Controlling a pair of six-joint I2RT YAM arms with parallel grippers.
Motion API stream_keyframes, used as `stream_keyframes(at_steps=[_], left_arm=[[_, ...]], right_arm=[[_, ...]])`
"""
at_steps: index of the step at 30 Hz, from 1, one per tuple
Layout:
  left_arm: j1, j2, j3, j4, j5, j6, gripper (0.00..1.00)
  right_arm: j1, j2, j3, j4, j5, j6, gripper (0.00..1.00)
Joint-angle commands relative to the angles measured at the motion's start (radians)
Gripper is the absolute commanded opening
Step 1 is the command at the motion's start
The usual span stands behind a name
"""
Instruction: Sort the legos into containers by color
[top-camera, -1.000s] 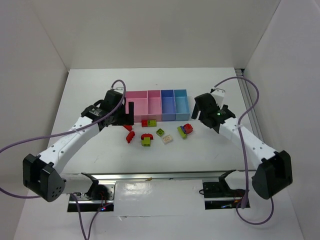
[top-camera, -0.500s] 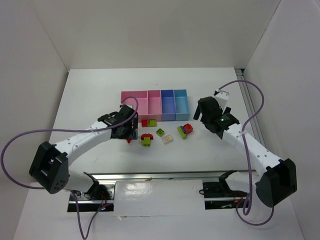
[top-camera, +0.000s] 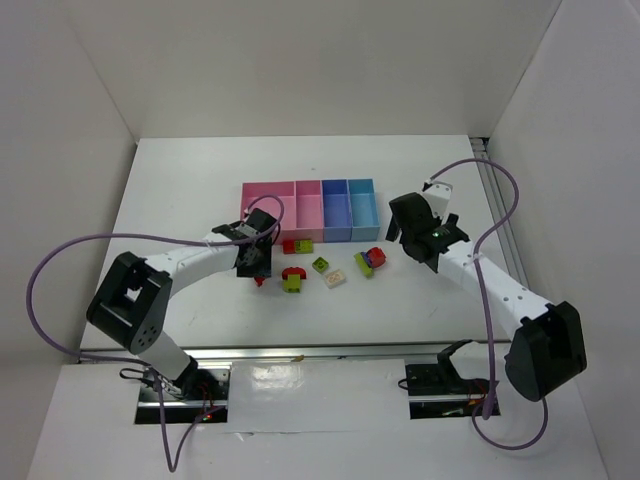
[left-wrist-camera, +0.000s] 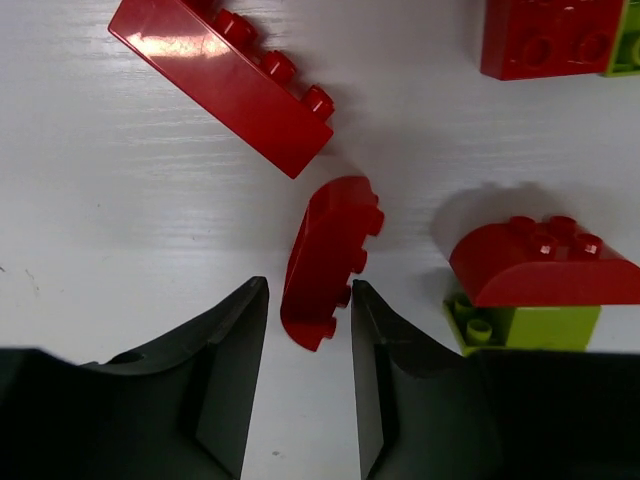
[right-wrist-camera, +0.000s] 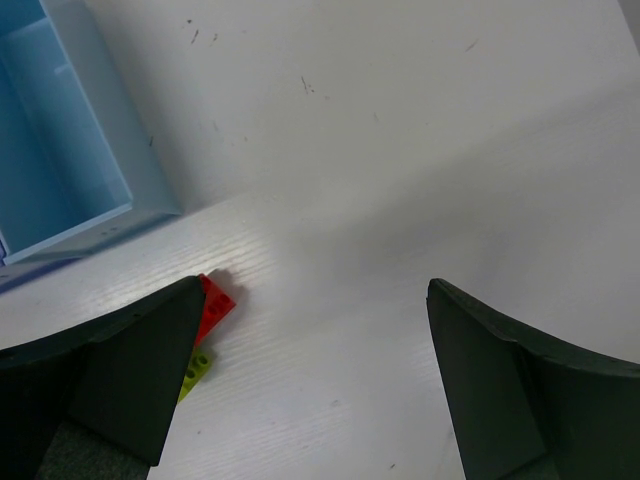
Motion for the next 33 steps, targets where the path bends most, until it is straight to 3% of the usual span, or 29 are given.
stream_keyframes(at_steps=[1, 6, 11, 16, 21, 27, 33], left_arm=[[0.005, 0.027, 0.004, 0.02, 0.004, 0.011, 0.49], [0.005, 0.047, 0.013, -0.002, -0.006, 0.002, 0.48], [0.005, 0.012, 0.022, -0.032, 0.005, 0.002, 0.27], [0.005, -0.088, 0.093, -0.12, 0.054, 0.011, 0.17], [0.005, -0.136, 0.231, -0.175, 0.063, 0.011, 0.13], [0.005, 0.039, 0.484, -0.198, 0.093, 0.011, 0.08], [0.039, 0.234, 0.656, -0.209, 0.05, -0.049, 0.09]], right_arm=[[0.008, 0.011, 0.047, 0.049, 0.048, -0.028, 0.99], [0.008, 0.042, 0.077, 0.059, 0.048, -0.048, 0.99], [0.008, 0.072, 0.114, 0.059, 0.068, -0.059, 0.99], [0.008, 0.092, 0.153, 0.059, 0.079, -0.059, 0.99], [-0.002, 0.092, 0.185, 0.049, 0.109, -0.068, 0.99], [-0.02, 0.083, 0.203, 0.03, 0.128, -0.068, 0.99], [-0.029, 0.083, 0.234, -0.014, 0.149, -0.068, 0.99]])
